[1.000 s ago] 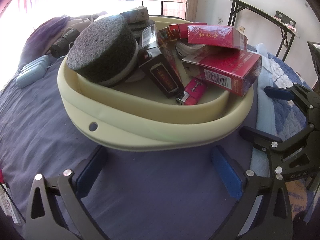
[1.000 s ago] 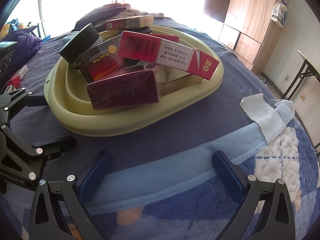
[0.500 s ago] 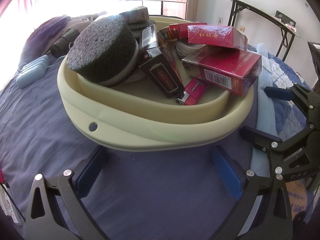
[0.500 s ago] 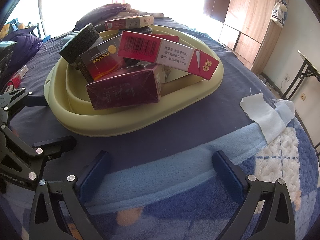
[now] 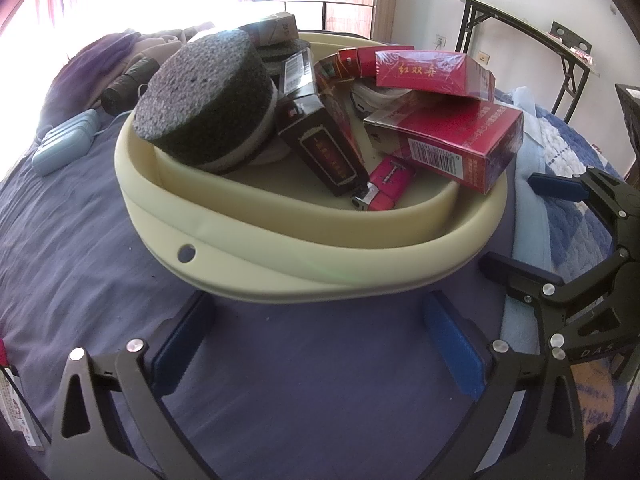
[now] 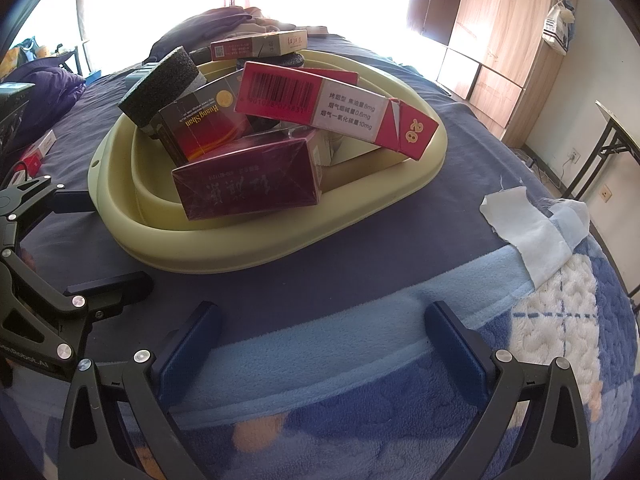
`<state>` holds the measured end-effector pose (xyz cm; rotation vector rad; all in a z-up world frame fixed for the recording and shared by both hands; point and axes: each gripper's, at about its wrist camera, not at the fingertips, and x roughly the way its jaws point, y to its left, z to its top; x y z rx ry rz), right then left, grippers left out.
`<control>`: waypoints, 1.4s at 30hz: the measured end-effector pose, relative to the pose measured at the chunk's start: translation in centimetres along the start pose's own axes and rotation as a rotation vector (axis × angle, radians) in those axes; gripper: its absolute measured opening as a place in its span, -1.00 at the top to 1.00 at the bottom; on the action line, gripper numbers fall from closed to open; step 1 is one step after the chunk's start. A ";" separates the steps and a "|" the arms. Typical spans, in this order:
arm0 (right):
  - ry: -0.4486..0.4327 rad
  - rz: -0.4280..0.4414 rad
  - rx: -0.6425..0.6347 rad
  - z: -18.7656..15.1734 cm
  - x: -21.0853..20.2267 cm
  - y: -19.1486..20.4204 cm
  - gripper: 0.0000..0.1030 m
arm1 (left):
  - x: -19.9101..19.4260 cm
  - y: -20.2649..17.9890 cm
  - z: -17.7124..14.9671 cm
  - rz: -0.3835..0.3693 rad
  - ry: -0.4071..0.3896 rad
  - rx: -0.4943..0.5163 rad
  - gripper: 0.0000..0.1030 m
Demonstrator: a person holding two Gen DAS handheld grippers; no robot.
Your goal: Organize rigid objects
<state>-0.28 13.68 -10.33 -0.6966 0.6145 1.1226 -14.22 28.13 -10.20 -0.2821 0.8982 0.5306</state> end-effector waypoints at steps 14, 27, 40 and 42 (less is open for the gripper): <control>0.000 0.000 0.000 0.0 0.0 0.0 -0.99 | 0.0 0.0 0.0 0.000 0.000 0.000 -1.00; 0.000 0.000 0.000 0.0 0.0 0.0 -0.99 | 0.0 0.0 0.0 0.000 0.000 0.000 -1.00; 0.000 0.000 0.000 0.0 0.0 0.0 -0.99 | 0.0 0.0 0.0 0.000 0.000 0.000 -1.00; 0.000 0.000 0.000 0.0 0.0 0.0 -0.99 | 0.0 0.0 0.0 0.001 0.000 0.001 -1.00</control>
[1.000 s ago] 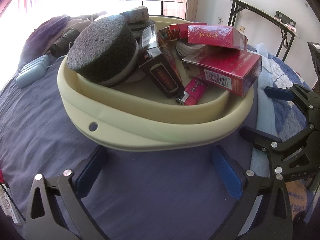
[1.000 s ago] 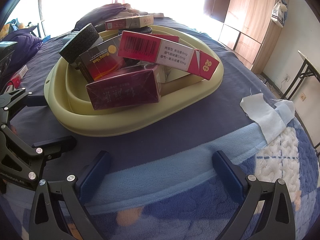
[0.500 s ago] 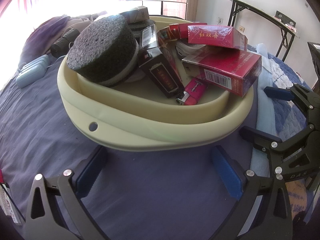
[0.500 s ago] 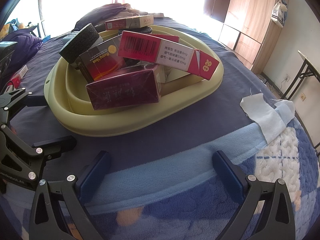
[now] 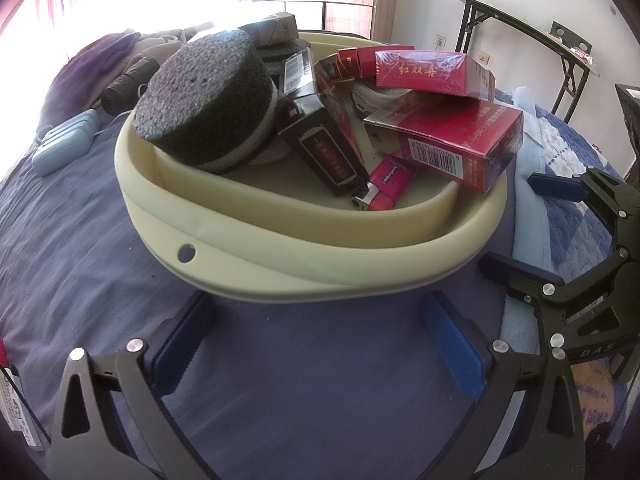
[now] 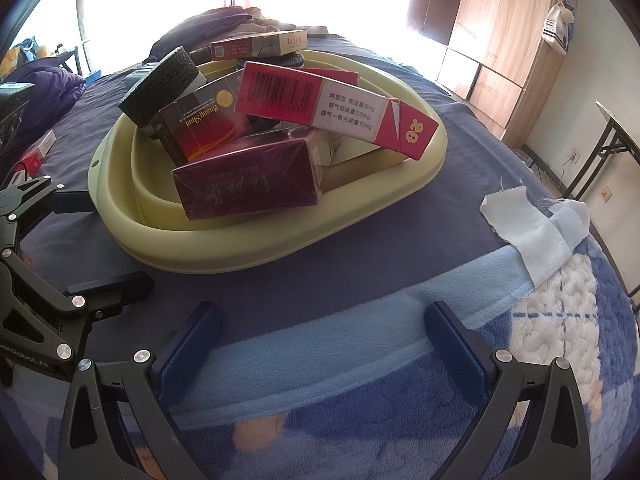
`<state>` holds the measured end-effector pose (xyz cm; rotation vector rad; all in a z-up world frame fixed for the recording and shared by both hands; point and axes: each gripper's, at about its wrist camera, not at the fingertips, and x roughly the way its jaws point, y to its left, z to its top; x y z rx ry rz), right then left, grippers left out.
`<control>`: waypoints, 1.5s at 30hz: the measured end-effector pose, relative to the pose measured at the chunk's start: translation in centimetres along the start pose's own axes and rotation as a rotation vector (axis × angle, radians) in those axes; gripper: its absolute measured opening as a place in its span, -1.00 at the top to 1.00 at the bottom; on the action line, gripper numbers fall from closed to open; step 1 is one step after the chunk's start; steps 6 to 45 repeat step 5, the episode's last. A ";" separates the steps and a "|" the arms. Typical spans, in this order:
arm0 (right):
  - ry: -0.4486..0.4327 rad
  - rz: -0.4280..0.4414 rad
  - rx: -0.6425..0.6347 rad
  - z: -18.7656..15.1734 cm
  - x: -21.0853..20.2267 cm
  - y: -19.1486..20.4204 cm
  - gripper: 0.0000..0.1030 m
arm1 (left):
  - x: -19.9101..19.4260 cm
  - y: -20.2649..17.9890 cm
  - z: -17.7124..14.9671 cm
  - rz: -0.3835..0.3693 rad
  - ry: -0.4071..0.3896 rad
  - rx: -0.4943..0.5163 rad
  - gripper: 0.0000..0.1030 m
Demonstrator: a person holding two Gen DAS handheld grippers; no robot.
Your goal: Organize rigid objects
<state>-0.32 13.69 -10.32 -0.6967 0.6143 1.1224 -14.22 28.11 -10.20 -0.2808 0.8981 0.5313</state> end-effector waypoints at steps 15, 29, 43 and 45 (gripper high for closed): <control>0.000 0.000 0.000 0.0 0.0 0.0 -0.99 | -0.1 0.0 0.0 -0.002 0.001 -0.001 -1.00; 0.000 0.000 0.000 0.0 0.0 0.0 -0.99 | -0.1 0.0 0.0 -0.002 0.001 -0.001 -1.00; 0.000 0.000 0.000 0.0 0.0 0.0 -0.99 | -0.1 0.0 0.0 -0.002 0.001 -0.001 -1.00; 0.000 0.000 0.000 0.0 0.0 0.0 -0.99 | -0.1 0.0 0.0 -0.002 0.001 -0.001 -1.00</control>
